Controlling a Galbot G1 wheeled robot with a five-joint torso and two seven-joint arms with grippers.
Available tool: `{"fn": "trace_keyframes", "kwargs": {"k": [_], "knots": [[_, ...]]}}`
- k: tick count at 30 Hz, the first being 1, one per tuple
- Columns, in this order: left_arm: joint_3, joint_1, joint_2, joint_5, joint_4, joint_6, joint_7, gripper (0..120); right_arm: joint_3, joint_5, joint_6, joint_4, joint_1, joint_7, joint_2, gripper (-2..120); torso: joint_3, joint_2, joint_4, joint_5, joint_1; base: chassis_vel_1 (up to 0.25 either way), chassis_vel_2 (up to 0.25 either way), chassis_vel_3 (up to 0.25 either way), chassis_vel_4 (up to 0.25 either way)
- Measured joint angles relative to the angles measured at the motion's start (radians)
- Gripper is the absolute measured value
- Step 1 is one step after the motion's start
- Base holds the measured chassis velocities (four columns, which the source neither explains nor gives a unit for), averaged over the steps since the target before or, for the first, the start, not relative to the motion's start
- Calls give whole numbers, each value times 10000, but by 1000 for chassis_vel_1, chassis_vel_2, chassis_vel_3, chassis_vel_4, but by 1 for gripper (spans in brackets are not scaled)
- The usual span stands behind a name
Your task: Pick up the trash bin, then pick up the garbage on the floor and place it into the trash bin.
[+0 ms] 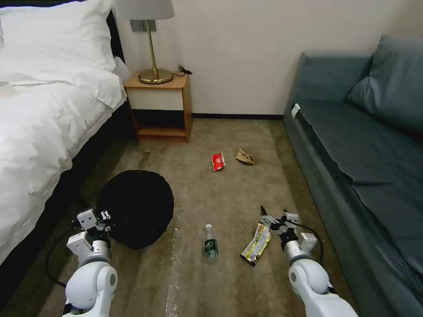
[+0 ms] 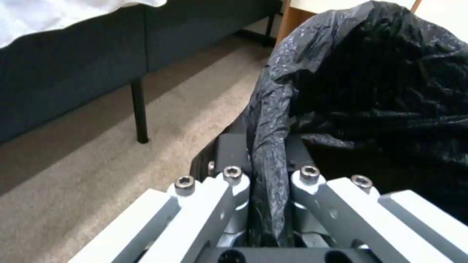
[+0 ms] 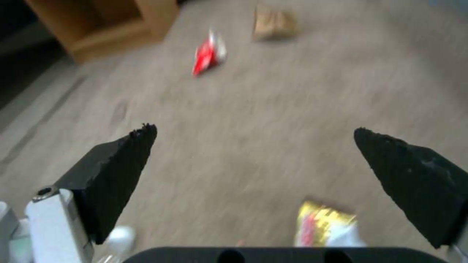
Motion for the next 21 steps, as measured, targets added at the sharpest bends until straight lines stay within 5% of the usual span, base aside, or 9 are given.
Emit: {"fn": "trace_keyframes", "kwargs": {"k": [7,21], "knots": [[-87,-22,21,8,97,-41,22,4,-567,507,-1327,-1221,842,1067,366,100,0,0,-1,2,0,0,0,0,0],[-147,94,-53,139,-53,-68,24,4,-302,700,-2034,-2521,1420,1350,817,100,0,0,-1,0,0,0,0,0,0]]}}
